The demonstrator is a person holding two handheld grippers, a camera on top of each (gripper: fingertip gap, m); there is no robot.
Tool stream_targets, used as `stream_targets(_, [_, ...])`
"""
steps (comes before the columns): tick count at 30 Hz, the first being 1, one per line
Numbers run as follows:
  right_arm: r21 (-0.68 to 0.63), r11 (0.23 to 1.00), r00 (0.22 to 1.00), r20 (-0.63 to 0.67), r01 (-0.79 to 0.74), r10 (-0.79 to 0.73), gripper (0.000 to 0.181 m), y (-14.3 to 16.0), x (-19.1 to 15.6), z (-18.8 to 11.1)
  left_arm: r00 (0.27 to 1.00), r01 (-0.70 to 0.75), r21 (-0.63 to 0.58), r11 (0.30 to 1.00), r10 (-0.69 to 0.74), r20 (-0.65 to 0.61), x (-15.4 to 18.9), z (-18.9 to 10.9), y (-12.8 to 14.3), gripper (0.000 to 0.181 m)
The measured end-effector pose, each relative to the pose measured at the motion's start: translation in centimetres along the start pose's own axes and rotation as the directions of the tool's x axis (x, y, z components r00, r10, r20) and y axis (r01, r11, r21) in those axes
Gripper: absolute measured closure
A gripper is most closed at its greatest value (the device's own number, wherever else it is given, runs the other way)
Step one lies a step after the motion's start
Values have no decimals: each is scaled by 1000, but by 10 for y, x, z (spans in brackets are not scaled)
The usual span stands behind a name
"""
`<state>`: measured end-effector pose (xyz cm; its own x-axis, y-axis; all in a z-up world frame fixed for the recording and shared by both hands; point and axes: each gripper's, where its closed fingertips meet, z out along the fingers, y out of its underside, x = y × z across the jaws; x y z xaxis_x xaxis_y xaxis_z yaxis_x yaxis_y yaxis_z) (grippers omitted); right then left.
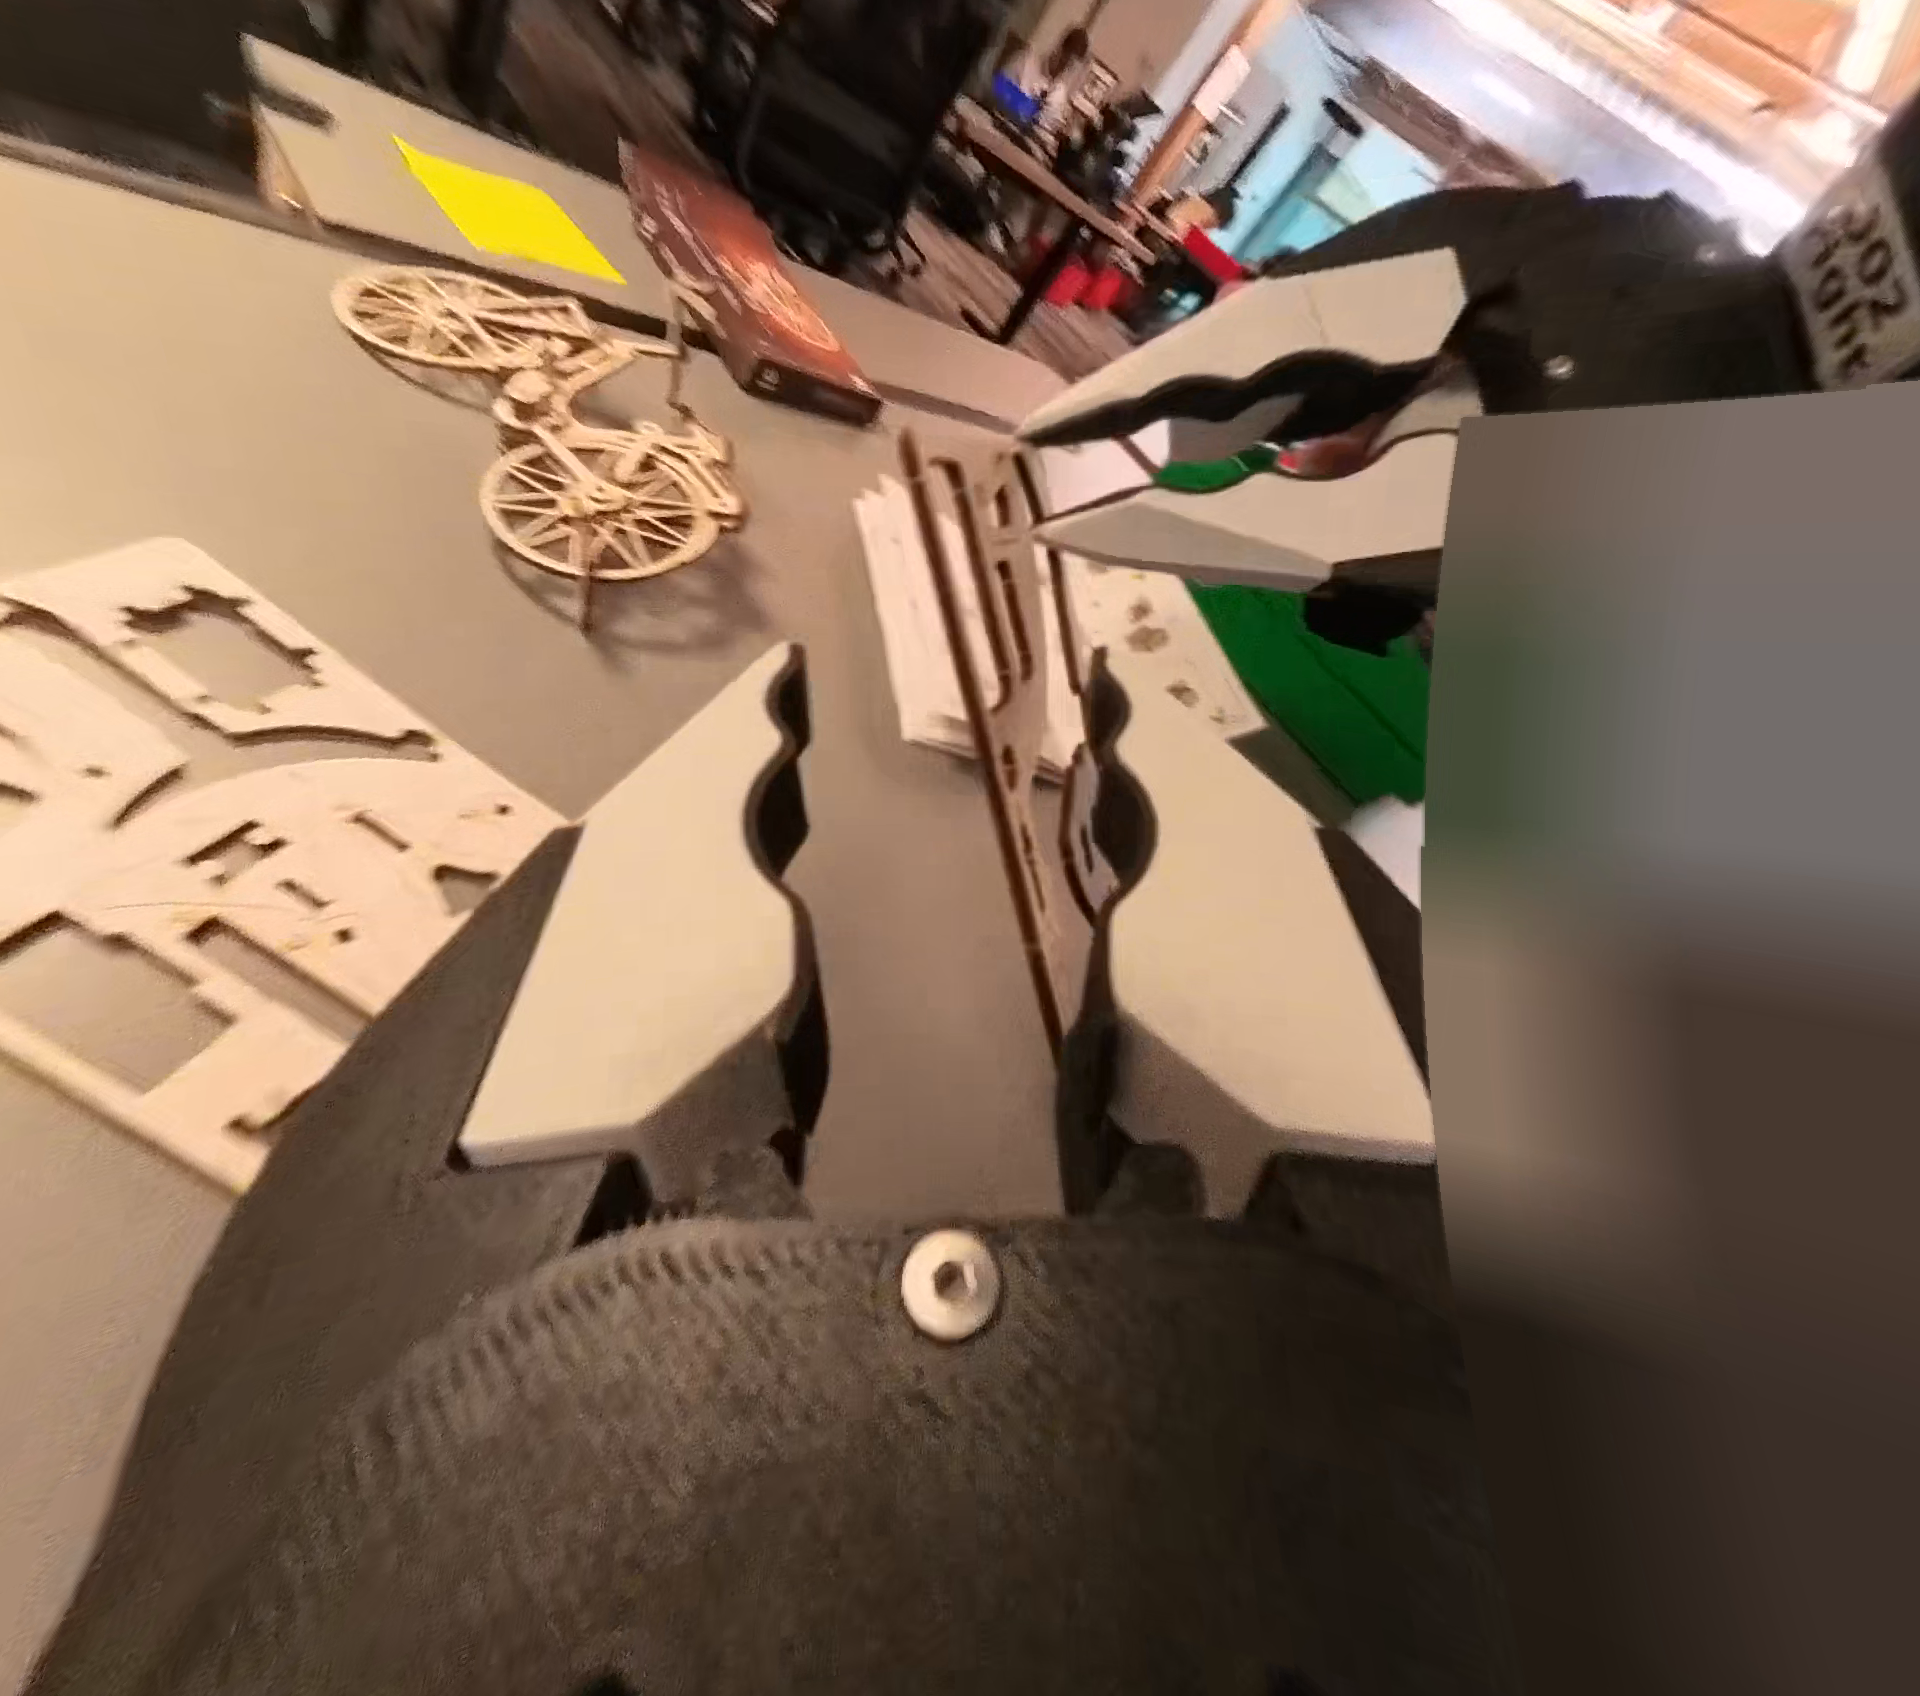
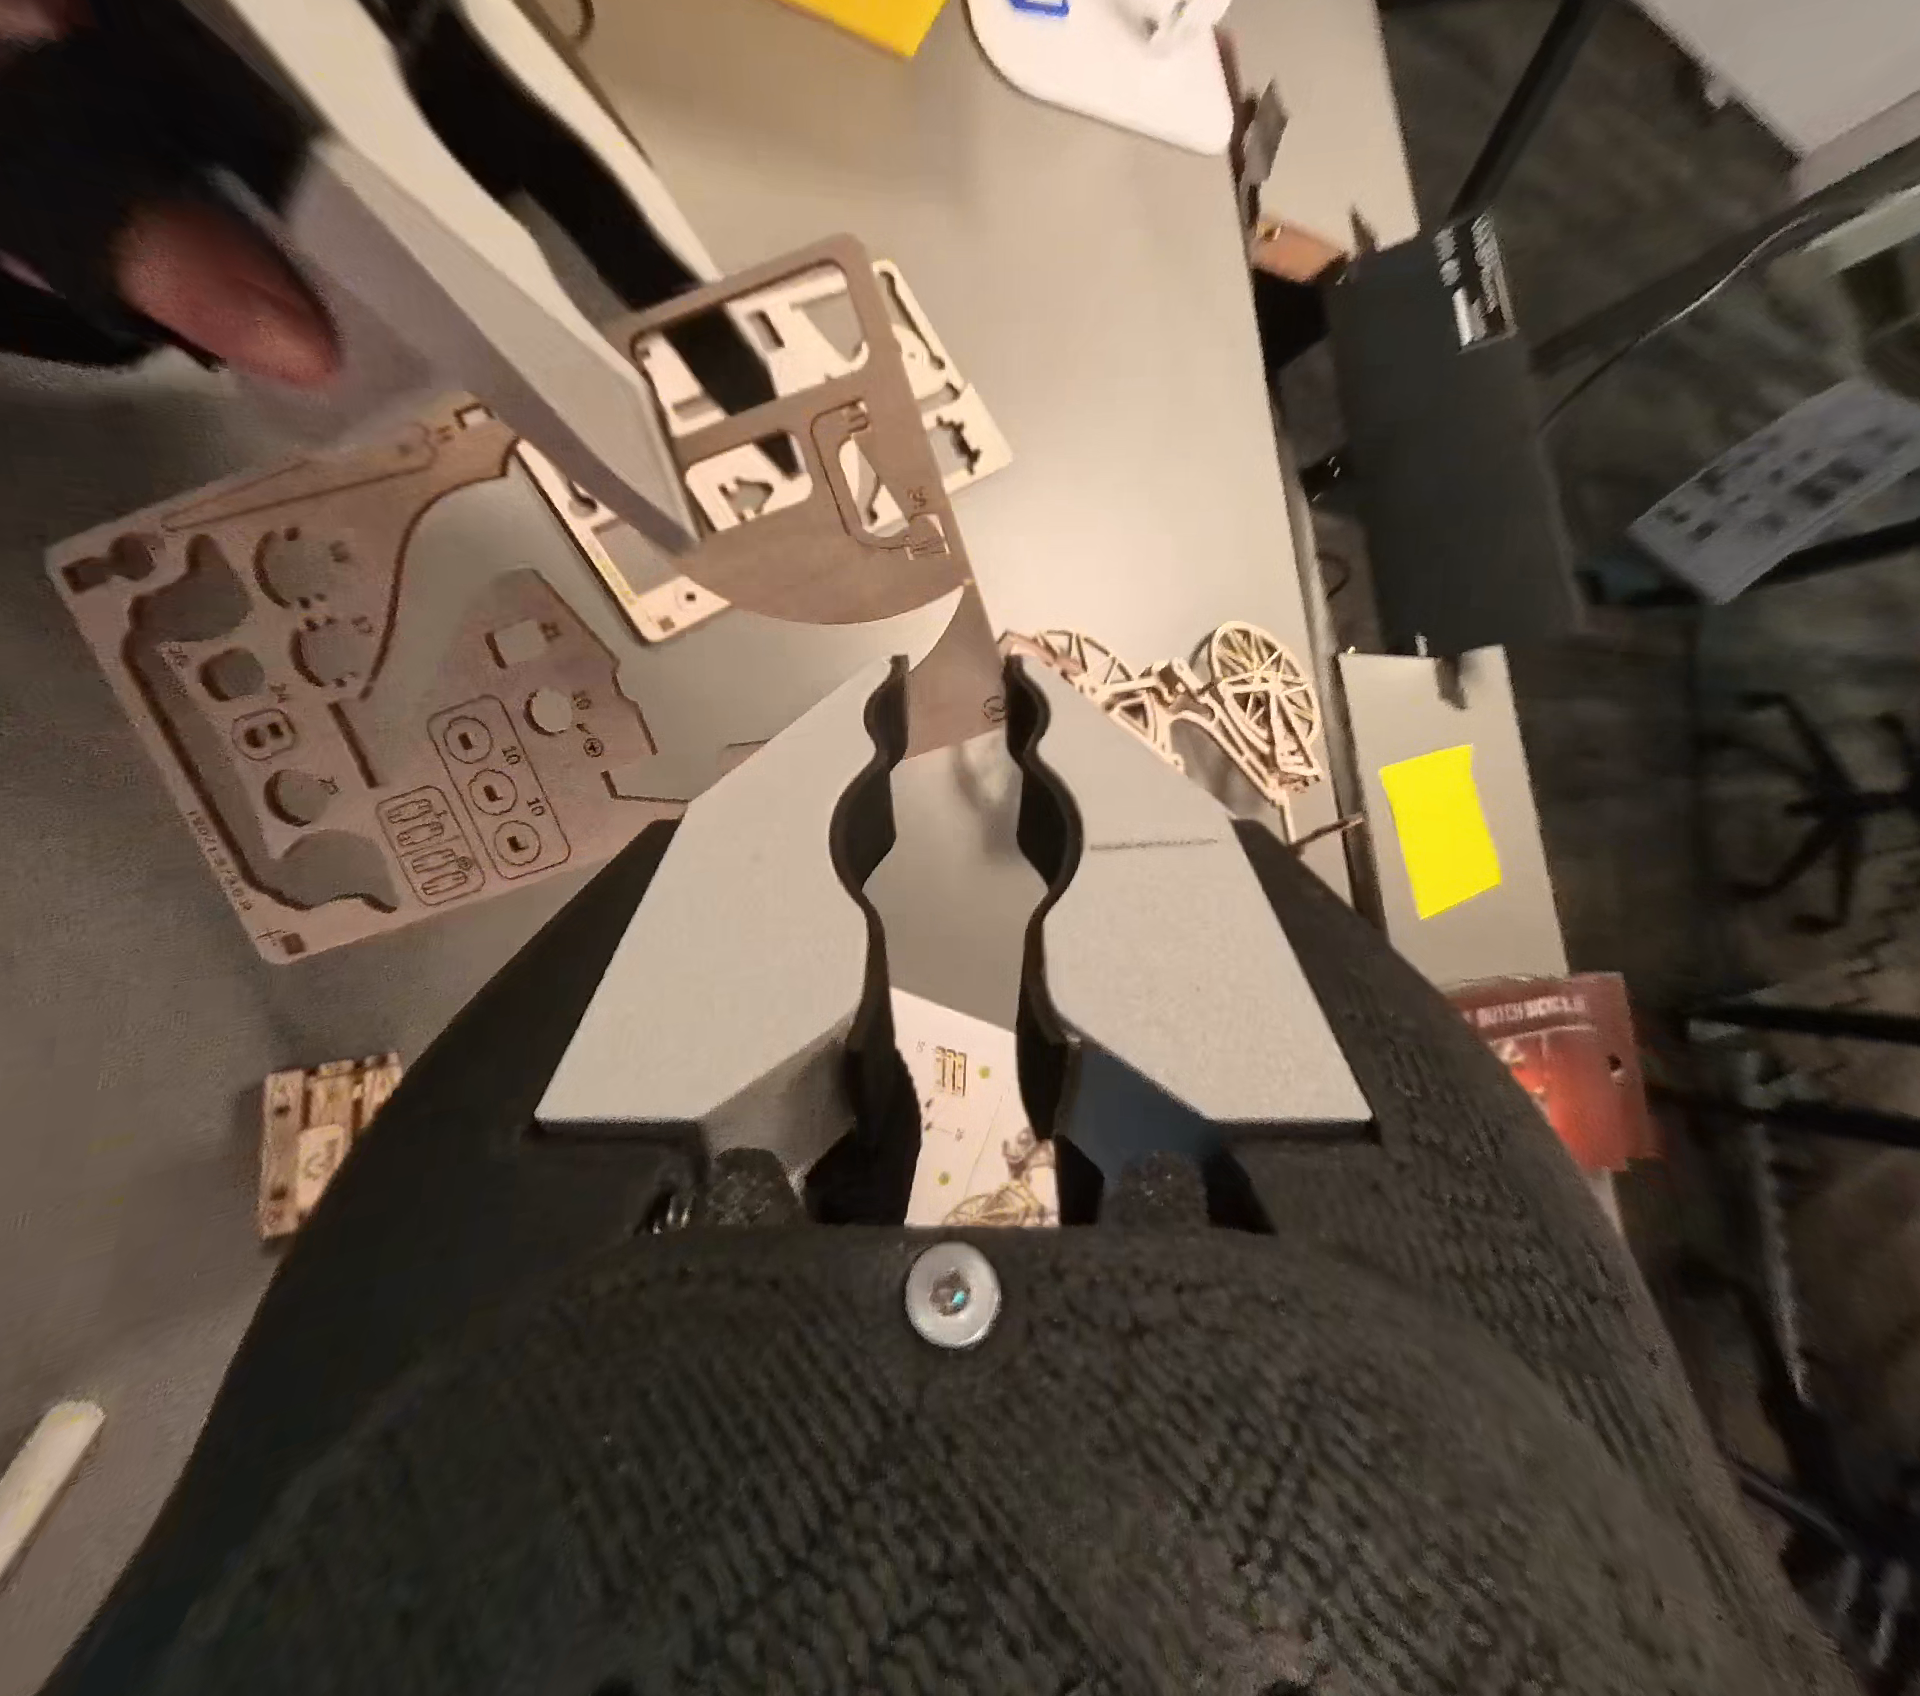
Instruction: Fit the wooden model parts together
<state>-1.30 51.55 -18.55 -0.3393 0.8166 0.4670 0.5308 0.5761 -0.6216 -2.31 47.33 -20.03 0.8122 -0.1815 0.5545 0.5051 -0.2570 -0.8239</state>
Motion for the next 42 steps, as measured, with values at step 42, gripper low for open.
stream_targets(42, [298,930,976,43,-216,212,166,-63,-28,-50,926,-361,62,931,365,-99,64,-14,-12,180])
